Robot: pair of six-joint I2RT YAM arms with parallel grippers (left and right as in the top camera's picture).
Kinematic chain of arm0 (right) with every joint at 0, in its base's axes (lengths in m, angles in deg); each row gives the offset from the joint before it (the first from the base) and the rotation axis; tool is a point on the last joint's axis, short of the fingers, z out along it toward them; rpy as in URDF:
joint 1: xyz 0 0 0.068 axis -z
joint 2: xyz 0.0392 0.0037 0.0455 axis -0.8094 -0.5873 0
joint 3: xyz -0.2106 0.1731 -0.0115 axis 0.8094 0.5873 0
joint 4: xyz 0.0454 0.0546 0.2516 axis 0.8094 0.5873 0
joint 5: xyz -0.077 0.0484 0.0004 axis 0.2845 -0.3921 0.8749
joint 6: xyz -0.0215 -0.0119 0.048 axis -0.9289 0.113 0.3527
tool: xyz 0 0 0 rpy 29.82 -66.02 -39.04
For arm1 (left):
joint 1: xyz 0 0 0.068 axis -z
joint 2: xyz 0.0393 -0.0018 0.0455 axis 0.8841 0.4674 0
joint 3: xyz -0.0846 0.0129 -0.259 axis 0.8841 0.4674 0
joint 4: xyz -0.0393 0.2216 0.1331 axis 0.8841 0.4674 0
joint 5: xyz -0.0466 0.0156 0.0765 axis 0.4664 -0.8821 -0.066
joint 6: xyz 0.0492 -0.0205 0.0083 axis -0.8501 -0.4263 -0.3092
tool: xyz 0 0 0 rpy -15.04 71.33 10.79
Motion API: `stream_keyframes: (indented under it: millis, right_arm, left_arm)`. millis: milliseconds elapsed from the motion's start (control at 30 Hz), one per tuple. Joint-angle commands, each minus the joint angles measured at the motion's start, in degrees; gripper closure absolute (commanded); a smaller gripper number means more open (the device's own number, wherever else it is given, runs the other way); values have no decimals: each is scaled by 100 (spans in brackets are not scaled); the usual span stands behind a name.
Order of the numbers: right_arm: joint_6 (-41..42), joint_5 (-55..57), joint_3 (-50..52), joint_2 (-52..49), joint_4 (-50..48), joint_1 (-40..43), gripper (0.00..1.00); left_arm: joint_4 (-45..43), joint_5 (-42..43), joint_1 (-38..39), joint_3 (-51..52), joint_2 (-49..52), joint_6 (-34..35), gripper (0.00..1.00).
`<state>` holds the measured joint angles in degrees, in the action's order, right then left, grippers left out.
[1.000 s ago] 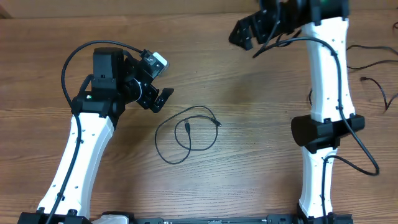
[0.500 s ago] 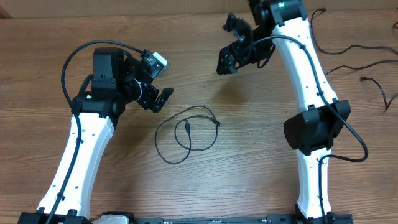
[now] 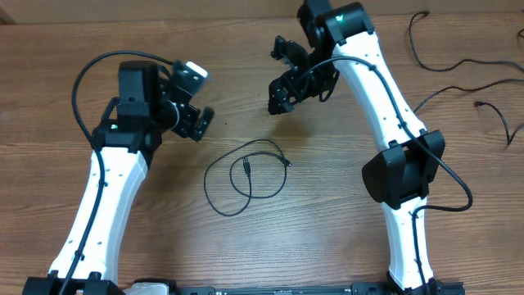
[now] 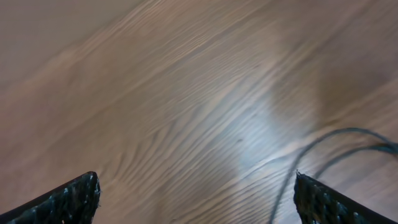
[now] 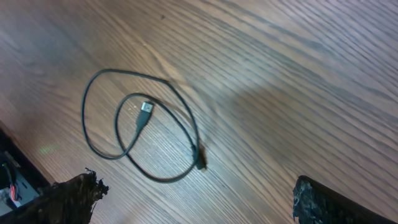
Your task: Untangle cables
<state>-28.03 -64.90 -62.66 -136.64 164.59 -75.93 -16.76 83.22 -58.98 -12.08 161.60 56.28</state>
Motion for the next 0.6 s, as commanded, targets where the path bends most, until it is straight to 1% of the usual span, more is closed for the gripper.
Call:
stream_keyframes:
  millis: [0, 133, 300, 400, 567]
  right_arm:
    - [-2, 7, 20, 9, -48, -234, 0]
    - [0, 120, 20, 4, -52, -485, 0]
    - [0, 166, 20, -2, -46, -831, 0]
    - [-2, 170, 20, -28, -46, -1084, 0]
    - [2, 369, 20, -140, -61, -1534, 0]
  left_arm:
    - [-44, -422, -317, -7, 221, 466, 0]
    - [-192, -422, -675, -7, 525, 702, 1]
    - [-289, -420, -1014, -7, 940, 754, 0]
    - [-415, -417, -1147, -7, 1215, 890, 0]
    - [-516, -420, -1191, -7, 1539, 892, 1]
